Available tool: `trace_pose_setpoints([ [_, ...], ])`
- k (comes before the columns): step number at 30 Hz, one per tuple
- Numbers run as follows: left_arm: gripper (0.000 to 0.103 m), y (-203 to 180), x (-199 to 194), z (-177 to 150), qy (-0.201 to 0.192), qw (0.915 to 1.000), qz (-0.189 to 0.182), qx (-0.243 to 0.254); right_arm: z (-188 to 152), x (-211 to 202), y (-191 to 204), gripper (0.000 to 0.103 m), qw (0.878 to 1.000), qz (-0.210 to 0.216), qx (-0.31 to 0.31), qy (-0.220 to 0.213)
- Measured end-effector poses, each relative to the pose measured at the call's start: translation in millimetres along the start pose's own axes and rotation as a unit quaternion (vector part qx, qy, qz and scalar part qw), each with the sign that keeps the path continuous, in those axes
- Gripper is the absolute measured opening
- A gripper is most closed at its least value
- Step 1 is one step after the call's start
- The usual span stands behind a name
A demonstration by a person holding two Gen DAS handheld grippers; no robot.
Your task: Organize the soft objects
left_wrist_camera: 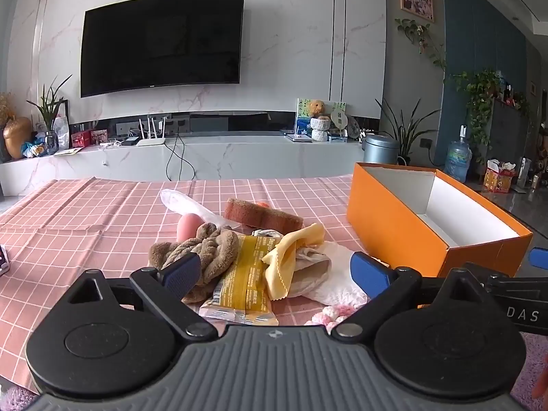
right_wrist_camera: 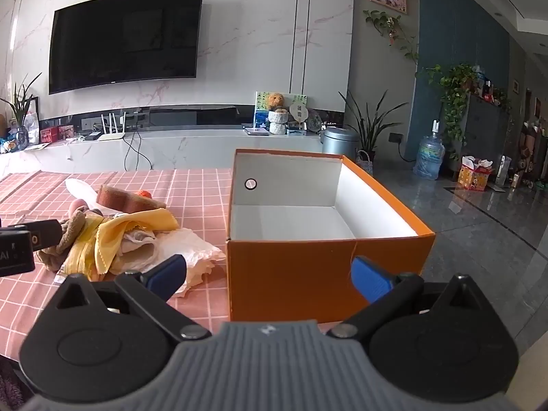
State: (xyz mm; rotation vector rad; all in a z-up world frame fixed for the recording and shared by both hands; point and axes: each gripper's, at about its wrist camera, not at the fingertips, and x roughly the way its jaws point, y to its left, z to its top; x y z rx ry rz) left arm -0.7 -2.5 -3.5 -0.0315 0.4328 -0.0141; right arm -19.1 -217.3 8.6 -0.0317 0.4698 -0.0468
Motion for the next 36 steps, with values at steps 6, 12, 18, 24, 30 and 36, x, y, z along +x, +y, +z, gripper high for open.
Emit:
trace_pose_setpoints([
  [6, 0.103, 0.4, 1.2, -0.6, 0.007, 1.0000, 0.000, -0.003, 0.3, 0.6, 0.8, 0.101, 1.000, 0.000, -0.001, 0.003],
  [12, 0.103, 0.7, 2.4, -1.4, 0.012, 0.9999, -0.001, -0.002, 0.0, 1.2, 1.2, 0.101, 1.000, 0.000, -0.001, 0.004],
  [18, 0.103, 1.1, 2.7, -2.1, 0.013, 0.9999, -0.001, -0.002, -0.8, 2.9, 2.6, 0.101, 1.000, 0.004, -0.003, 0.009],
  [24, 0.103, 0.4, 2.6, -3.0, 0.018, 0.9998, -0.002, -0.002, -1.2, 3.2, 2.4, 0.101, 1.000, 0.004, -0.005, 0.010],
  [30, 0.103, 0.0, 3.2, -1.9, 0.020, 0.9998, -0.001, -0.001, -1.6, 3.5, 2.4, 0.101, 1.000, 0.005, -0.005, 0.011],
  [36, 0.103, 0.2, 4.2, -2.8, 0.023, 0.9997, -0.002, -0.001, -1.6, 4.9, 2.7, 0.101, 1.000, 0.006, -0.006, 0.015],
])
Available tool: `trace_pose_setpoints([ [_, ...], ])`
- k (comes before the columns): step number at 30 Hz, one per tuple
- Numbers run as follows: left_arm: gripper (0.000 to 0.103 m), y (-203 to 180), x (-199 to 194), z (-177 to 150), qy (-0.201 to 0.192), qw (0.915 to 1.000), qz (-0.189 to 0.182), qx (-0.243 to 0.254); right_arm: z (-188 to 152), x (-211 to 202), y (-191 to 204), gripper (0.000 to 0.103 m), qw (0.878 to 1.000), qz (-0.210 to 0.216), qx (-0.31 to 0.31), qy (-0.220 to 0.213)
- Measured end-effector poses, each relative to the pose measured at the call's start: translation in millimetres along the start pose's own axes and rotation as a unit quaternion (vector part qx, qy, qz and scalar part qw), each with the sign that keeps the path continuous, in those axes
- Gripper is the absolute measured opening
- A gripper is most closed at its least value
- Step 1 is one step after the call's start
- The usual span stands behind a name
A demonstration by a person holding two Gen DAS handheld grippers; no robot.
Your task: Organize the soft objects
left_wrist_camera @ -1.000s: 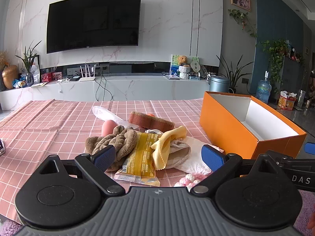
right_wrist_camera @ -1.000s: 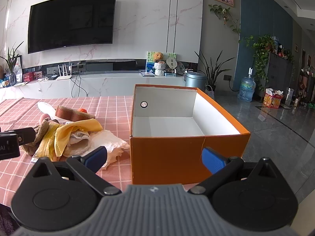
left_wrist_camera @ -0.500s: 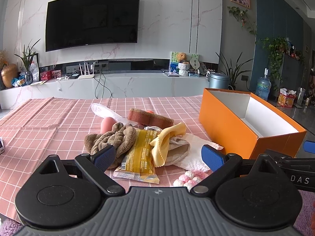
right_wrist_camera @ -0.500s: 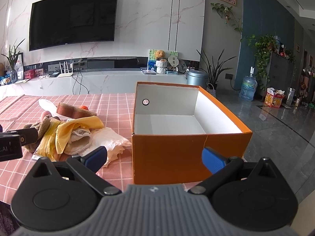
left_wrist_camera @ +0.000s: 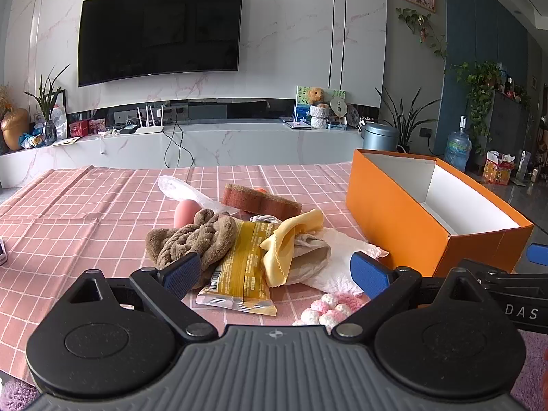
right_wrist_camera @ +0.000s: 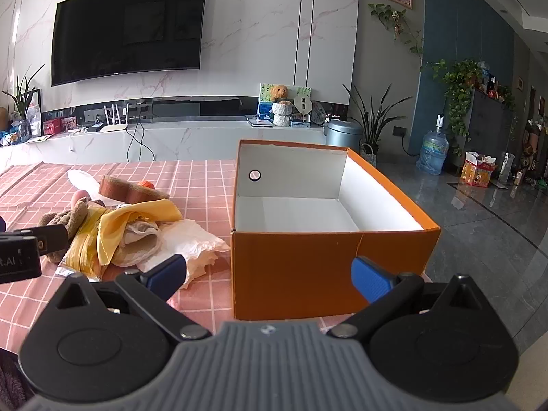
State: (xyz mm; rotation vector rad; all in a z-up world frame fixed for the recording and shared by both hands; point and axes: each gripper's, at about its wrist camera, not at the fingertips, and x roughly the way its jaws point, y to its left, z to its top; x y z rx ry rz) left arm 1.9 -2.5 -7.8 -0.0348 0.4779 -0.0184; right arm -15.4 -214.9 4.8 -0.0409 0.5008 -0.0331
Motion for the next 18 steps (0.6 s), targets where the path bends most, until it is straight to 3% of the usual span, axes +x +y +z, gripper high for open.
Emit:
trace_pose_setpoints([
  [18, 0.103, 0.8, 1.3, -3.4, 0.006, 1.0000, 0.000, -0.001, 0.2, 0.9, 0.3, 0.101, 1.000, 0.001, 0.001, 0.008],
])
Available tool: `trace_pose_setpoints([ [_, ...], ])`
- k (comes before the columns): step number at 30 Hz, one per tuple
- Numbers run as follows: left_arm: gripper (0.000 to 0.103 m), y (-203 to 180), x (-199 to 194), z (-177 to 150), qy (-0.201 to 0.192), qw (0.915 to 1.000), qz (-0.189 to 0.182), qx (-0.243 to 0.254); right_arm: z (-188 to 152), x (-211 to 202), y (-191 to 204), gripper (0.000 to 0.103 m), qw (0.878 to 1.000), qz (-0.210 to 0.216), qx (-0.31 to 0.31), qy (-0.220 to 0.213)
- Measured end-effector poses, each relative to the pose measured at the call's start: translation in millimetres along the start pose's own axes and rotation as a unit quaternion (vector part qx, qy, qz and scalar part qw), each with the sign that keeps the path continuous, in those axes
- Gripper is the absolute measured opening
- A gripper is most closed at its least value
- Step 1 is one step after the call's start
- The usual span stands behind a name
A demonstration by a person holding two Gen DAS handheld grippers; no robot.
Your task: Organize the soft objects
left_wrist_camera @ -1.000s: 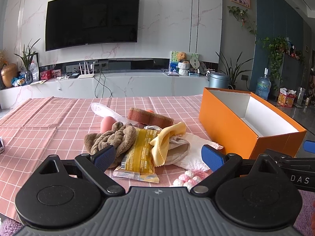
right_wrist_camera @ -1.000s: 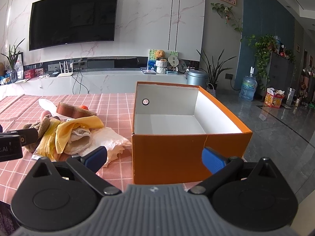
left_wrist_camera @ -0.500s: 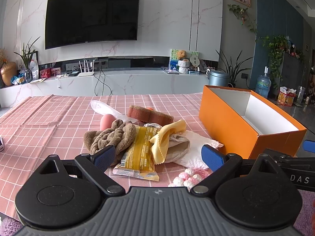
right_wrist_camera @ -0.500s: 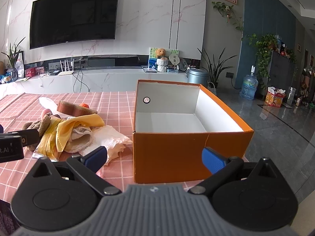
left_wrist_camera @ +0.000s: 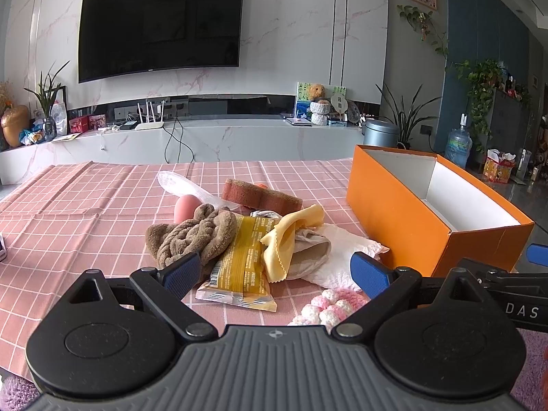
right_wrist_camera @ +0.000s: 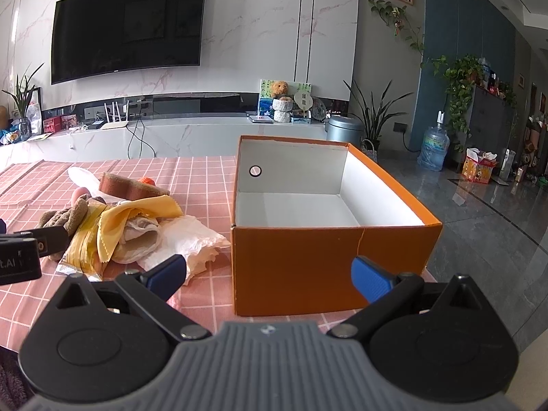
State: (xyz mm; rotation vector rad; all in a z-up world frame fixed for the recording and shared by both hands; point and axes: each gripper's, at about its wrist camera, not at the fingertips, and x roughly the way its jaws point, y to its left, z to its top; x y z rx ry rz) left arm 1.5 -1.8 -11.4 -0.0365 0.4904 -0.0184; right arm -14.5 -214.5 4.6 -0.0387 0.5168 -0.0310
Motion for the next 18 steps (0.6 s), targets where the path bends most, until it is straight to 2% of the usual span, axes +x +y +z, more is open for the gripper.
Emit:
trace_pose_setpoints([
  [18, 0.103, -1.8, -0.9, -2.0, 0.002, 1.0000, -0.003, -0.001, -0.2, 2.3, 0.2, 0.101, 1.000, 0.000, 0.002, 0.009],
])
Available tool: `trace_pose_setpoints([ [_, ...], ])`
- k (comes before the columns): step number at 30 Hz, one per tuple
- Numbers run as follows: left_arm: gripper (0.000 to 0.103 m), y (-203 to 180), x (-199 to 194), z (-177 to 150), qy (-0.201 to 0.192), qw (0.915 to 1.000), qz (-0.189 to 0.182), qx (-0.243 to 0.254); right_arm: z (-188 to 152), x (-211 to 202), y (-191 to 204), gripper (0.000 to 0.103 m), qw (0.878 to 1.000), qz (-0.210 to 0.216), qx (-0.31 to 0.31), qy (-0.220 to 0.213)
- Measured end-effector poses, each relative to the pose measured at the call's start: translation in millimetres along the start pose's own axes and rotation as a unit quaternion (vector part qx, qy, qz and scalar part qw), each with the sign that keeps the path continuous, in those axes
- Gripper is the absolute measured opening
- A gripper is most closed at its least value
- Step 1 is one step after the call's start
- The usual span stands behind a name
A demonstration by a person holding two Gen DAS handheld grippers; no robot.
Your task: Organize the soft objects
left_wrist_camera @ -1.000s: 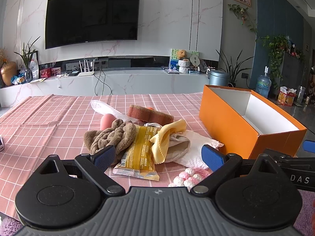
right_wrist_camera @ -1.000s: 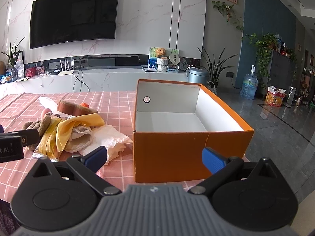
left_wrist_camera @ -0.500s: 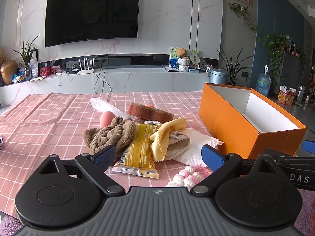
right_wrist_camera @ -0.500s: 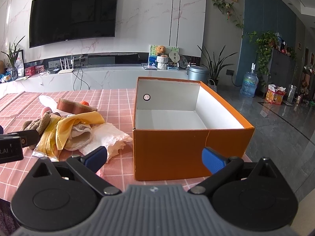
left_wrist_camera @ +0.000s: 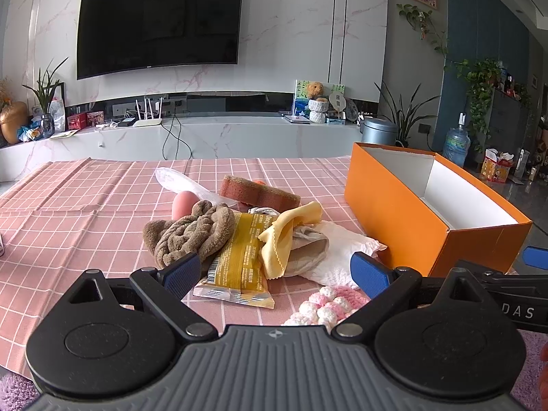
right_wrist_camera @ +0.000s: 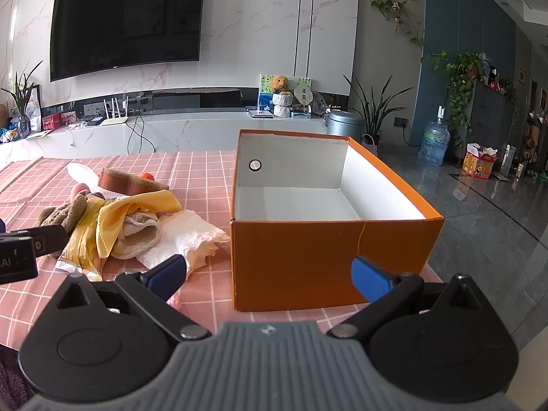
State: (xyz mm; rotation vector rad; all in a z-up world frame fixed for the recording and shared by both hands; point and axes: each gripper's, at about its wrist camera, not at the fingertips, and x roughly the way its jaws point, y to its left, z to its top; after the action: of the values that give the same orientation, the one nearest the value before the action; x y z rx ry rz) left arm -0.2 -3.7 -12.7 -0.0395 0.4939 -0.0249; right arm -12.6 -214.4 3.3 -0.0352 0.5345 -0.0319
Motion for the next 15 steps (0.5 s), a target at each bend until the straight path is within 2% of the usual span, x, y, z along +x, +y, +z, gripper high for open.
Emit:
trace_pose_setpoints([
  [12, 0.103, 2.0, -0.5, -0.4, 0.022, 0.9995, -0.024, -0.005, -1.8, 0.8, 0.0, 0.101, 1.000, 0.011, 0.004, -0.001],
  [15, 0.092, 3.7, 1.4, -1.6, 0.037, 0.9985, -0.041, -0.006, -3.4, 0.8, 1.4, 0.101, 1.000, 0.015, 0.001, -0.003],
])
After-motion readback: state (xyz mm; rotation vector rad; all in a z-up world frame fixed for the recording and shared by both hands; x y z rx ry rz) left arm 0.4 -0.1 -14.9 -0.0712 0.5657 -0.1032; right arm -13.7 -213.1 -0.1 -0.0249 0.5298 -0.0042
